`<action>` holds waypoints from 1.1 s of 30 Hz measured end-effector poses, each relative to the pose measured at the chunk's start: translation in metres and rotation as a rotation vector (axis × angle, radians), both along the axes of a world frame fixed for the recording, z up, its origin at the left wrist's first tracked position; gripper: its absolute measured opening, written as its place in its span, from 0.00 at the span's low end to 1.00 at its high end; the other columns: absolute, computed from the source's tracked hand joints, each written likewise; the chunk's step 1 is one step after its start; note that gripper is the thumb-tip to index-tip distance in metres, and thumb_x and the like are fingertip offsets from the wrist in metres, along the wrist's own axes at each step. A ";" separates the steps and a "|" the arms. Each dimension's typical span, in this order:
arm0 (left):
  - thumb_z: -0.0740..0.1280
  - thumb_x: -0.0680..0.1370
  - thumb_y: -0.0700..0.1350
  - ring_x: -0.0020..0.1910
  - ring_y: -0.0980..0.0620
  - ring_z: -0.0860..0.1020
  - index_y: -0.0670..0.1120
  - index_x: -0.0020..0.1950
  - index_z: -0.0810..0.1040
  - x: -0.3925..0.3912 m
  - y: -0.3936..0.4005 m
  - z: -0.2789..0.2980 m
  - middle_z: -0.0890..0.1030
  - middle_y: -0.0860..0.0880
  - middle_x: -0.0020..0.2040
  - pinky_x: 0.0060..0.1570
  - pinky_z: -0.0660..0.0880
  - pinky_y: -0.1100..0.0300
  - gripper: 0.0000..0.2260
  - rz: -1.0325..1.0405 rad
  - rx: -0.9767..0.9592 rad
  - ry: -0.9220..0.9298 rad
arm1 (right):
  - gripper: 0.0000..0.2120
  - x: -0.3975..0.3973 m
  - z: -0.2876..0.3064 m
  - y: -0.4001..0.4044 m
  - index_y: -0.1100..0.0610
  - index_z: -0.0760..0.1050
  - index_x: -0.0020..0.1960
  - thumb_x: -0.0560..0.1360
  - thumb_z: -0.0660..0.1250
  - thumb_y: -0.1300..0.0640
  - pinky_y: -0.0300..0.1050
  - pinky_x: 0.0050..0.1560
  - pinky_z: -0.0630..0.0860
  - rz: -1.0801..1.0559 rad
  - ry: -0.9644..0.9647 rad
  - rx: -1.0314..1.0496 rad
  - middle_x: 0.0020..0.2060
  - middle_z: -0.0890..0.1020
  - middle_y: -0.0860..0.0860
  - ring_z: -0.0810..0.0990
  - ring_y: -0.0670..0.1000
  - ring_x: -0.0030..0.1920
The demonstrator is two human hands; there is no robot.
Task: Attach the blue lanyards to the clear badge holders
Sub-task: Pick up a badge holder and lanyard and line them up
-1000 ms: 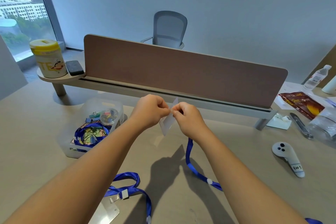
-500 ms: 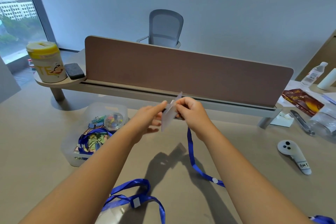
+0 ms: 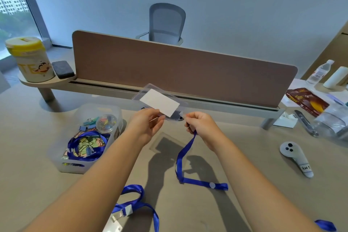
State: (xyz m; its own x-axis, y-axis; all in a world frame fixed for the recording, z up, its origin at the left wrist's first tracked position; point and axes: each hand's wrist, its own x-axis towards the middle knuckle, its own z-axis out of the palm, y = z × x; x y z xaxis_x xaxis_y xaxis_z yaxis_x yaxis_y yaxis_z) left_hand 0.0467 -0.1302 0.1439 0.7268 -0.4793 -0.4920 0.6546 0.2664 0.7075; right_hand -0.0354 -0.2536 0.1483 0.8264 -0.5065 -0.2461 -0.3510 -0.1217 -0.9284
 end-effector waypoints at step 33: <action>0.60 0.76 0.31 0.36 0.50 0.77 0.37 0.39 0.71 -0.044 -0.143 -0.002 0.75 0.42 0.36 0.27 0.80 0.65 0.06 0.010 -0.070 -0.046 | 0.06 -0.033 0.012 -0.156 0.60 0.73 0.49 0.78 0.59 0.66 0.41 0.49 0.78 -0.895 -0.725 0.496 0.37 0.79 0.51 0.80 0.48 0.40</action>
